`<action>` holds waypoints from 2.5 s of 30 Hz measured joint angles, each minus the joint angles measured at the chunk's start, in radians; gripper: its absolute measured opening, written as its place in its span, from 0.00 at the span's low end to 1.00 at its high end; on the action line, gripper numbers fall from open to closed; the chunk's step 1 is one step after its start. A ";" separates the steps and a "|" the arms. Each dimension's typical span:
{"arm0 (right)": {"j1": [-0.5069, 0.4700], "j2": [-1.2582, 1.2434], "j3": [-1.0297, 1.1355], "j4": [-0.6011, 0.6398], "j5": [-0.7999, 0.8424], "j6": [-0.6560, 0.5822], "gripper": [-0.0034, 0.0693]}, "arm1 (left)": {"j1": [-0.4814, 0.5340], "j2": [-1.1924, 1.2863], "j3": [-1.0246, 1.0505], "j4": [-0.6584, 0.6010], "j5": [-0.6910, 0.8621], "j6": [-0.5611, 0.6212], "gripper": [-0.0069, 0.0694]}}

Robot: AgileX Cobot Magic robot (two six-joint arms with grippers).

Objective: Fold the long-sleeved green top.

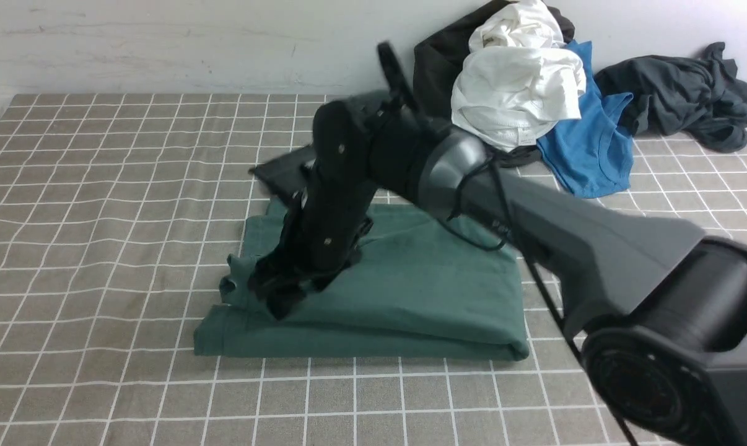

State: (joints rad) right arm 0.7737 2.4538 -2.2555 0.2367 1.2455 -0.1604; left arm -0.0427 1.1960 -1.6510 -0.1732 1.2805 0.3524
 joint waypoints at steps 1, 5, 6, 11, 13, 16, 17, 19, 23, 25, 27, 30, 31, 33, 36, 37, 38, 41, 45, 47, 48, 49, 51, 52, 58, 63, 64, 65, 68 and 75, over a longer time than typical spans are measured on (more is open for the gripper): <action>0.020 0.005 0.012 -0.004 0.000 -0.010 0.68 | 0.000 -0.006 0.016 0.000 0.000 -0.001 0.08; 0.051 -0.003 0.004 -0.023 -0.001 -0.018 0.64 | 0.000 -0.031 0.075 0.000 -0.002 -0.004 0.08; 0.053 -0.008 -0.003 -0.036 -0.001 -0.017 0.63 | 0.000 -0.050 0.097 0.000 -0.007 -0.004 0.08; 0.038 -0.074 -0.004 -0.104 -0.001 0.002 0.63 | 0.000 -0.131 0.142 0.003 -0.046 -0.018 0.08; 0.032 -0.100 -0.003 -0.115 0.000 0.012 0.63 | 0.000 -0.162 0.161 0.006 -0.061 -0.028 0.08; 0.023 -0.253 0.050 -0.142 -0.001 0.020 0.62 | 0.000 -0.303 0.281 0.009 -0.100 -0.050 0.08; 0.022 -0.298 0.086 -0.149 -0.001 0.017 0.62 | 0.000 -0.350 0.332 0.009 -0.108 -0.055 0.08; 0.022 -0.419 0.172 -0.150 -0.001 0.006 0.60 | 0.000 -0.444 0.453 0.009 -0.134 -0.070 0.08; 0.022 -0.642 0.404 -0.152 -0.001 -0.016 0.50 | 0.000 -0.645 0.689 0.009 -0.224 -0.101 0.08; 0.022 -0.781 0.536 -0.153 -0.021 -0.017 0.42 | 0.000 -0.753 0.812 0.009 -0.289 -0.108 0.08; 0.022 -0.938 0.710 -0.153 -0.109 -0.017 0.31 | 0.000 -0.883 0.945 0.009 -0.371 -0.108 0.08; 0.022 -1.124 0.874 -0.153 -0.229 -0.017 0.18 | 0.000 -0.988 1.069 0.009 -0.431 -0.109 0.08; 0.022 -1.206 0.951 -0.153 -0.281 -0.017 0.13 | 0.000 -1.018 1.113 0.009 -0.450 -0.109 0.08; 0.022 -1.339 1.067 -0.153 -0.366 -0.016 0.06 | 0.000 -1.062 1.170 0.009 -0.472 -0.108 0.08; 0.022 -1.504 1.196 -0.153 -0.459 0.006 0.03 | 0.000 -1.093 1.210 0.008 -0.482 -0.100 0.08; 0.022 -1.553 1.231 -0.153 -0.483 0.017 0.03 | 0.000 -1.096 1.217 0.008 -0.486 -0.101 0.08; 0.022 -1.588 1.261 -0.153 -0.500 0.023 0.03 | 0.000 -1.099 1.220 0.008 -0.486 -0.101 0.08; 0.022 -1.682 1.314 -0.153 -0.534 0.040 0.03 | 0.000 -1.099 1.223 0.008 -0.486 -0.101 0.08; 0.022 -1.744 1.363 -0.156 -0.556 0.046 0.03 | 0.000 -1.099 1.223 0.007 -0.486 -0.101 0.08; 0.022 -1.754 1.370 -0.156 -0.555 0.047 0.03 | 0.000 -1.099 1.223 0.007 -0.481 -0.101 0.08; 0.022 -1.756 1.372 -0.155 -0.551 0.047 0.03 | 0.000 -1.099 1.223 0.007 -0.477 -0.101 0.08; 0.022 -1.758 1.374 -0.154 -0.544 0.047 0.03 | 0.000 -1.099 1.223 0.007 -0.474 -0.099 0.08; 0.022 -1.758 1.374 -0.154 -0.526 0.047 0.03 | 0.000 -1.099 1.223 0.007 -0.472 -0.099 0.08; 0.022 -1.758 1.374 -0.154 -0.513 0.047 0.03 | 0.000 -1.099 1.223 0.007 -0.472 -0.099 0.08; 0.022 -1.758 1.374 -0.154 -0.477 0.047 0.03 | 0.000 -1.099 1.223 0.007 -0.472 -0.099 0.08; 0.022 -1.758 1.374 -0.129 -0.476 0.047 0.03 | 0.000 -1.099 1.223 0.007 -0.472 -0.099 0.08; 0.022 -1.758 1.374 -0.121 -0.484 0.047 0.03 | 0.000 -1.099 1.223 0.007 -0.472 -0.099 0.08; 0.022 -1.758 1.377 -0.110 -0.508 0.047 0.03 | 0.000 -1.099 1.223 0.007 -0.472 -0.099 0.08; 0.020 -1.766 1.410 -0.094 -0.604 0.047 0.03 | 0.000 -1.099 1.223 0.007 -0.472 -0.099 0.08; -0.137 -1.919 1.758 -0.039 -1.041 0.056 0.03 | 0.000 -1.099 1.223 0.007 -0.472 -0.099 0.08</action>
State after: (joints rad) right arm 0.6366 0.5352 -0.4973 0.1975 0.2050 -0.1044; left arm -0.0427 0.0975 -0.4284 -0.1664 0.8082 0.2530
